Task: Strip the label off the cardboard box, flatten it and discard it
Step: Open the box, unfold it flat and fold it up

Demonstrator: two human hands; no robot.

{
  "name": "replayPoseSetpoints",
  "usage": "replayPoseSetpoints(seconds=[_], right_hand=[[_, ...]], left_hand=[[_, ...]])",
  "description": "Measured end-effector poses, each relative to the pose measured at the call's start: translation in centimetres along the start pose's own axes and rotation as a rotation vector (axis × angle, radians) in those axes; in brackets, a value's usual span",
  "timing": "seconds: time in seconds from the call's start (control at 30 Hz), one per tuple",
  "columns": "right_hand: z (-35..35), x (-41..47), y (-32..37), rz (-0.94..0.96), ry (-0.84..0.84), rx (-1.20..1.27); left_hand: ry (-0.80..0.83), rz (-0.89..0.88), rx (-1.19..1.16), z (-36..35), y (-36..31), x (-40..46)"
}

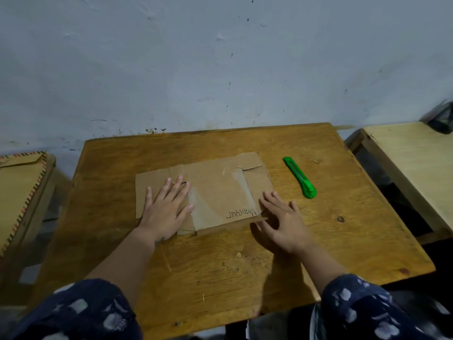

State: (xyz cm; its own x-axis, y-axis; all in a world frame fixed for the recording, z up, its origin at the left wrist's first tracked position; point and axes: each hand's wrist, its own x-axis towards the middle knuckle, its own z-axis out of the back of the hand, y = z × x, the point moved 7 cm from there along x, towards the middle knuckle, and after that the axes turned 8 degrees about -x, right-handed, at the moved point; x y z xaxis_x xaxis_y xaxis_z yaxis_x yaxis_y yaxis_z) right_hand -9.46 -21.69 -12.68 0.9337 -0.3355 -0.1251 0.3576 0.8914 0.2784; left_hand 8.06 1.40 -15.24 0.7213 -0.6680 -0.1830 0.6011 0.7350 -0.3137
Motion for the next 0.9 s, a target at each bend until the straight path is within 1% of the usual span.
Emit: replayPoseSetpoints(seconds=[0.1, 0.2, 0.33, 0.53, 0.6, 0.73, 0.83, 0.9], right_hand=[[0.3, 0.7, 0.1, -0.110, -0.095, 0.061], [0.6, 1.4, 0.6, -0.190, -0.181, 0.062], [0.7, 2.4, 1.2, -0.297, -0.171, 0.047], [0.8, 3.3, 0.4, -0.403, -0.093, 0.158], [0.7, 3.6, -0.4, -0.458, -0.100, 0.236], [0.9, 4.4, -2.1, -0.633, -0.197, 0.446], [1.2, 4.6, -2.8, -0.738, -0.164, 0.623], [1.4, 4.8, -3.2, -0.771, -0.121, 0.719]], left_hand=[[-0.002, 0.005, -0.016, 0.0, 0.0, 0.0], [-0.004, 0.009, -0.029, 0.1, 0.0, 0.0], [-0.007, 0.015, -0.022, 0.1, -0.1, -0.1], [0.002, 0.026, 0.002, 0.3, -0.4, -0.1], [0.013, 0.028, 0.002, 0.3, -0.4, -0.1], [0.031, 0.039, -0.007, 0.3, -0.5, -0.2], [0.038, 0.040, -0.013, 0.3, -0.5, -0.2], [0.036, 0.038, -0.015, 0.3, -0.5, -0.2]])
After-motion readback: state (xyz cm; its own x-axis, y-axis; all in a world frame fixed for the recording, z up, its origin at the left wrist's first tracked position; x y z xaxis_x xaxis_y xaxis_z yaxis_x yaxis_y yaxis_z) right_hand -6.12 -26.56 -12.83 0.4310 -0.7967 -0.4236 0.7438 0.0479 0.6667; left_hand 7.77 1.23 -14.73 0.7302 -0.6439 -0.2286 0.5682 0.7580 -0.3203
